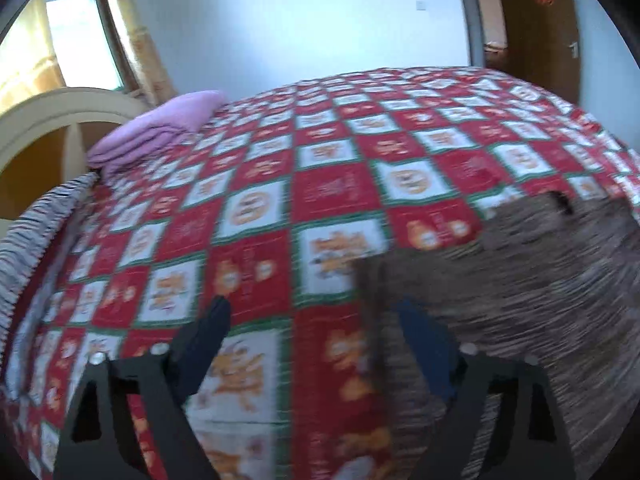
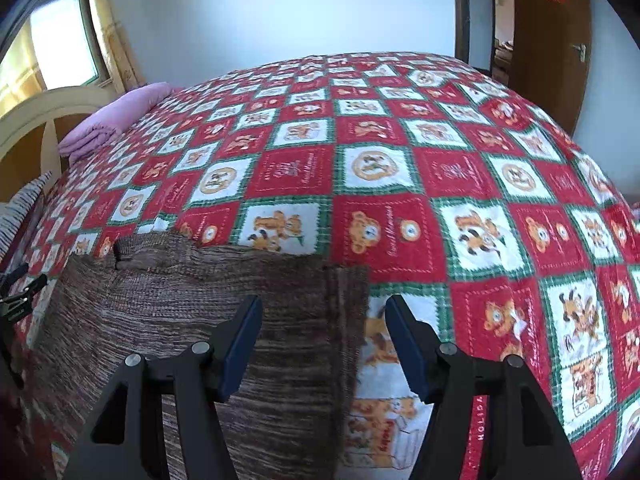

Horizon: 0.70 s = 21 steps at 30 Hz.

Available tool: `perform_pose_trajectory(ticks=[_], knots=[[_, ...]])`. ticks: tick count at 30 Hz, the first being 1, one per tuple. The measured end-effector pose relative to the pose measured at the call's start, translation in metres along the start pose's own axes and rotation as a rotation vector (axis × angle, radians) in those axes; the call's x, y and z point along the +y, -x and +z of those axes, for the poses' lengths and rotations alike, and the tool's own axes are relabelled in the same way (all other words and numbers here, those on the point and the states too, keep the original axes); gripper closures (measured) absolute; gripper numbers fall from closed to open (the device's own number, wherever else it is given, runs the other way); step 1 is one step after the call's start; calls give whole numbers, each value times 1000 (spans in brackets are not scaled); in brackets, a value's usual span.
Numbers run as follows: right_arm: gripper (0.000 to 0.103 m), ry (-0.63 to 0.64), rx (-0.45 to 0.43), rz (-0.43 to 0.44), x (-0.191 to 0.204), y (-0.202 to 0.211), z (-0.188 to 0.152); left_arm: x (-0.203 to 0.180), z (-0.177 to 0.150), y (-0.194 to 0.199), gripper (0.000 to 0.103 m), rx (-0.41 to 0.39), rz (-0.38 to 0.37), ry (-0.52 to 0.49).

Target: Fold small clothes

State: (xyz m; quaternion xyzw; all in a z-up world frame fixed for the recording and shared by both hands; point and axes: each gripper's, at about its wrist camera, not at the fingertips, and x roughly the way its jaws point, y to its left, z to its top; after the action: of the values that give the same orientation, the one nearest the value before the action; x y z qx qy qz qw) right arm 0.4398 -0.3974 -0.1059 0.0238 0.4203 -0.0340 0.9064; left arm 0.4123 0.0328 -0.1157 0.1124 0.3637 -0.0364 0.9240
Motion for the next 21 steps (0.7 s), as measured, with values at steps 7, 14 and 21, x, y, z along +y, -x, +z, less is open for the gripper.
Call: perform_pose_trajectory(ticks=[7, 14, 21], knots=[[47, -73, 21, 81, -20, -6, -7, -23, -5, -40, 31, 99, 32, -29], [52, -46, 49, 112, -13, -22, -9, -18, -14, -41, 21, 67, 60, 33], [85, -16, 96, 88, 2, -46, -2, -25, -16, -38, 16, 41, 123, 0]])
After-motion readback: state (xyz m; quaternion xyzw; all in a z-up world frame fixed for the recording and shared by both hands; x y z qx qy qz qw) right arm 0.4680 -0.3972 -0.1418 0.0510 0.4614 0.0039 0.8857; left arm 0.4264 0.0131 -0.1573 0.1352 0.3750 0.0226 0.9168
